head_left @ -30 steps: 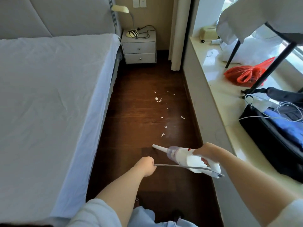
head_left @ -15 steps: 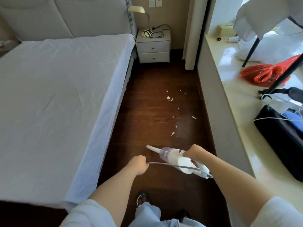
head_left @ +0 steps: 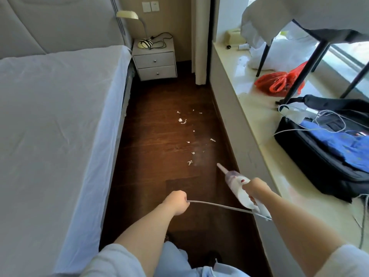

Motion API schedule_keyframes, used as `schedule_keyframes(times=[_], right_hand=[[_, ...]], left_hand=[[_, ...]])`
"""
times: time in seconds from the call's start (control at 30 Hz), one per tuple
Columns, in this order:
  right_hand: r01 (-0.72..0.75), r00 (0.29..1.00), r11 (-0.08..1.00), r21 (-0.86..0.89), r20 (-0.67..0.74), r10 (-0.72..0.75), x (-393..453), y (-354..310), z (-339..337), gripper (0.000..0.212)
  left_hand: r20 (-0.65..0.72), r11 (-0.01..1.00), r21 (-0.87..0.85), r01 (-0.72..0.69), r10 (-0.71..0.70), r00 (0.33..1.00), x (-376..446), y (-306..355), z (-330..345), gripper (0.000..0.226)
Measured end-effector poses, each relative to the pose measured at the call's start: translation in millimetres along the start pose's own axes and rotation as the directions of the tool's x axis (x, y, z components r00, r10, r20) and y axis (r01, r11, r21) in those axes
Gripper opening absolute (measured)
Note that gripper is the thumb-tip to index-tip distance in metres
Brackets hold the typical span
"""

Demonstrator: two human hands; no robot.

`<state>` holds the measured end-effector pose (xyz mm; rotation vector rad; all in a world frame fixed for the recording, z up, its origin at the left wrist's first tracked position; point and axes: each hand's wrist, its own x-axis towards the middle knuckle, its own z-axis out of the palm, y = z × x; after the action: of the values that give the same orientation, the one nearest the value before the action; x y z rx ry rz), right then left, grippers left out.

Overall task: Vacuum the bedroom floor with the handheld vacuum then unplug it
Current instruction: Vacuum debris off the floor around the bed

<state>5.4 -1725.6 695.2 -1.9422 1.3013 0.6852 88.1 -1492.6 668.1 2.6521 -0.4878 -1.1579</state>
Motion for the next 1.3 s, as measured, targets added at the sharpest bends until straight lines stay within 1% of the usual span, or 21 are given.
schedule_keyframes(times=[0.07, 0.17, 0.23, 0.3, 0.33, 0.37, 0.43, 0.53, 0.6, 0.67, 0.8, 0.9, 1.0, 1.1, 1.17, 1.23, 1.3], right_hand=[[0.012, 1.000, 0.999, 0.035, 0.006, -0.012, 6.4, 4.7, -2.0, 0.035], [-0.018, 1.000, 0.997, 0.081, 0.002, 0.018, 8.7, 5.0, -8.4, 0.034], [-0.072, 0.997, 0.988, 0.140, 0.004, 0.072, 3.9, -0.6, -10.9, 0.036], [-0.171, 0.985, 0.962, 0.212, 0.065, 0.160, 0.6, -12.0, -12.5, 0.039], [-0.208, 0.978, 0.938, 0.278, 0.081, 0.193, 0.0, -19.4, -13.4, 0.040], [-0.226, 0.974, 0.910, 0.348, 0.084, 0.210, 0.0, -25.4, -14.2, 0.041], [-0.212, 0.977, 0.895, 0.393, 0.093, 0.191, -3.4, -38.7, -14.5, 0.040], [-0.147, 0.989, 0.932, 0.330, 0.070, 0.131, -6.7, -57.3, -10.5, 0.041], [-0.095, 0.995, 0.963, 0.253, 0.045, 0.086, -8.8, -69.6, -8.3, 0.033], [-0.092, 0.995, 0.973, 0.210, 0.053, 0.083, -11.9, -86.2, -3.5, 0.025], [-0.099, 0.991, 0.985, 0.140, 0.098, 0.086, -20.2, -119.4, 9.6, 0.036], [-0.115, 0.985, 0.987, 0.110, 0.142, 0.099, -22.3, -138.5, 19.5, 0.035], [-0.100, 0.980, 0.995, 0.020, 0.173, 0.095, -19.7, -147.7, 26.1, 0.036], [-0.082, 0.981, 0.996, -0.023, 0.173, 0.085, -14.9, -149.7, 25.8, 0.047], [-0.066, 0.985, 0.997, -0.027, 0.159, 0.069, -12.8, -144.4, 20.4, 0.045], [-0.062, 0.988, 0.998, 0.025, 0.143, 0.058, -9.0, -135.2, 9.8, 0.037], [-0.076, 0.990, 0.997, 0.034, 0.120, 0.071, -5.7, -127.8, 0.3, 0.039]], left_hand=[[0.014, 1.000, 0.011, -0.010, 0.010, 1.000, 5.0, -0.4, -4.2, 0.014], [0.028, 0.997, 0.027, -0.074, 0.073, 0.997, 15.7, 4.4, -13.7, 0.013], [0.040, 0.992, 0.053, -0.114, 0.112, 0.993, 23.8, 7.7, -23.6, 0.019], [0.037, 0.991, 0.058, -0.118, 0.116, 0.993, 33.0, 7.0, -37.8, 0.021], [0.029, 0.991, 0.061, -0.120, 0.118, 0.993, 38.0, 4.6, -46.8, 0.021], [0.021, 0.991, 0.066, -0.118, 0.117, 0.993, 41.9, 1.3, -54.1, 0.020], [0.013, 0.989, 0.088, -0.116, 0.115, 0.993, 50.1, -7.7, -68.2, 0.019], [0.028, 0.986, 0.113, -0.126, 0.123, 0.992, 63.9, -20.2, -81.9, 0.020], [0.039, 0.981, 0.127, -0.146, 0.142, 0.989, 69.5, -23.5, -87.0, 0.022], [0.046, 0.976, 0.140, -0.166, 0.161, 0.986, 76.6, -29.6, -95.2, 0.023], [0.042, 0.980, 0.136, -0.148, 0.144, 0.989, 88.5, -47.6, -109.2, 0.024], [0.035, 0.983, 0.126, -0.130, 0.127, 0.991, 95.5, -58.6, -115.1, 0.024], [0.021, 0.987, 0.107, -0.123, 0.121, 0.992, 99.5, -59.1, -117.4, 0.023], [0.001, 0.989, 0.097, -0.110, 0.111, 0.994, 102.3, -50.9, -120.2, 0.022], [0.003, 0.990, 0.102, -0.102, 0.102, 0.995, 102.0, -42.6, -120.7, 0.022], [0.008, 0.989, 0.110, -0.100, 0.100, 0.995, 103.4, -31.2, -119.0, 0.023], [0.025, 0.988, 0.120, -0.102, 0.100, 0.995, 103.5, -21.3, -116.9, 0.023]])
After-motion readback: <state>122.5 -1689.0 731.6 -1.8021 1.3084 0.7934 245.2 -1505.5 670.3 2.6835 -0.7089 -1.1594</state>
